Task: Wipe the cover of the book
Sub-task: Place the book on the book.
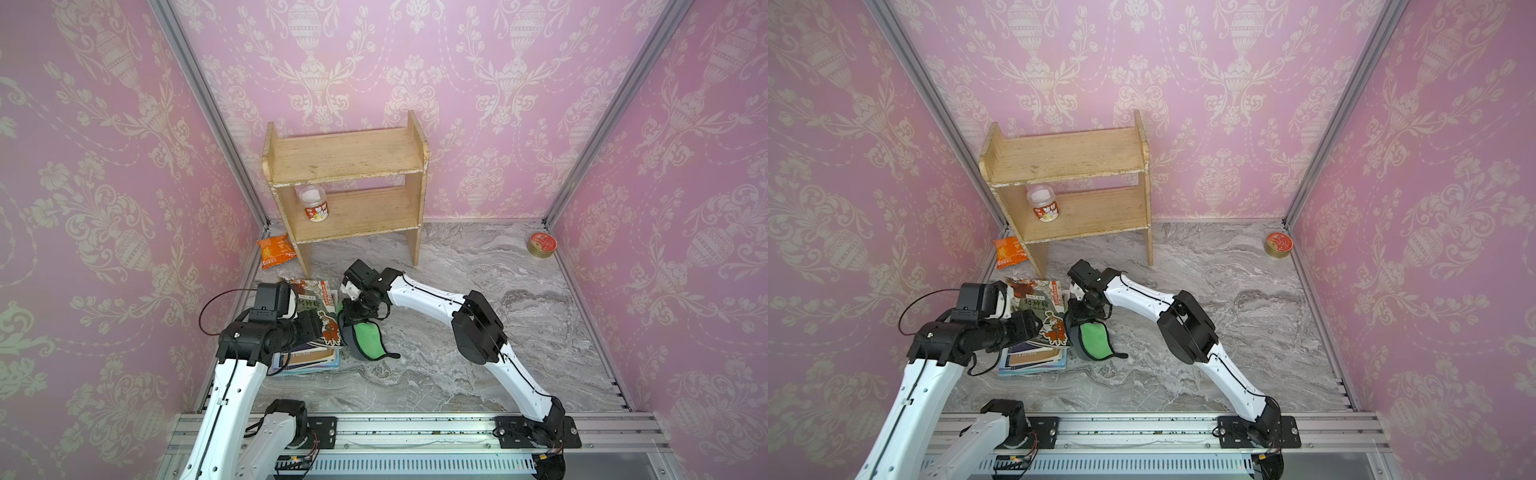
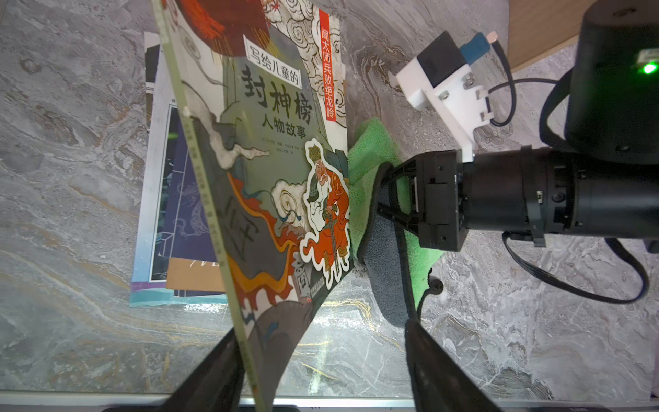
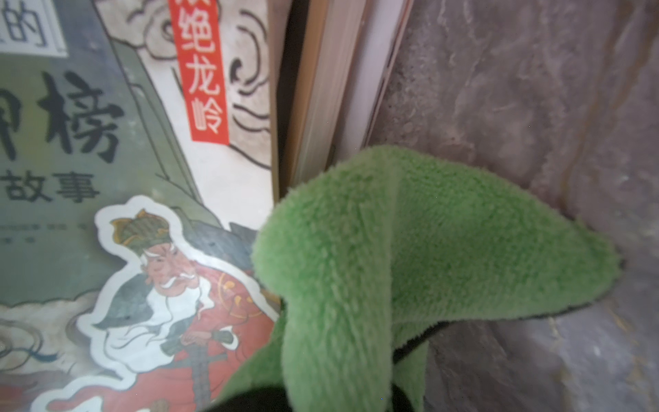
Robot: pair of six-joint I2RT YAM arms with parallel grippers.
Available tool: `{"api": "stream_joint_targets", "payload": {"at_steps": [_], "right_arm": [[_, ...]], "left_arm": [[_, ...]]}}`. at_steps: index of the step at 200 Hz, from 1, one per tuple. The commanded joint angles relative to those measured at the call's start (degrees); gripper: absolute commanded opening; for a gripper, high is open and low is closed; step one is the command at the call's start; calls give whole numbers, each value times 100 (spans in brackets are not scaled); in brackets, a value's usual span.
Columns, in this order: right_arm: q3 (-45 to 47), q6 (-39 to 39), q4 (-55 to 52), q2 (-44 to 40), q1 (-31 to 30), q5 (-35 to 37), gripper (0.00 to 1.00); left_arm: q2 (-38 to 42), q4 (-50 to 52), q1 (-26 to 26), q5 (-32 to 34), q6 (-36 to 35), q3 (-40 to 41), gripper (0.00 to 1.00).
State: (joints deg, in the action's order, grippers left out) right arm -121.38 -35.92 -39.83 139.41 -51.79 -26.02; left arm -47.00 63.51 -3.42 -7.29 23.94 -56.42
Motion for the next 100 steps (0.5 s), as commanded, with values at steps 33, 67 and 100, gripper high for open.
{"api": "stream_joint_targets", "payload": {"at_steps": [33,67,100], "right_arm": [[56,91,-68,-139,-68,-51,0],[345,121,-88,-431,-25,300,0],[1392,125,388,-1227,221,484,0]], "left_arm": [[339,-115,74,995,127,-245,99],[381,-314,78,881,157,-181,99],[522,-1711,70,-1091,626,534,99]]}}
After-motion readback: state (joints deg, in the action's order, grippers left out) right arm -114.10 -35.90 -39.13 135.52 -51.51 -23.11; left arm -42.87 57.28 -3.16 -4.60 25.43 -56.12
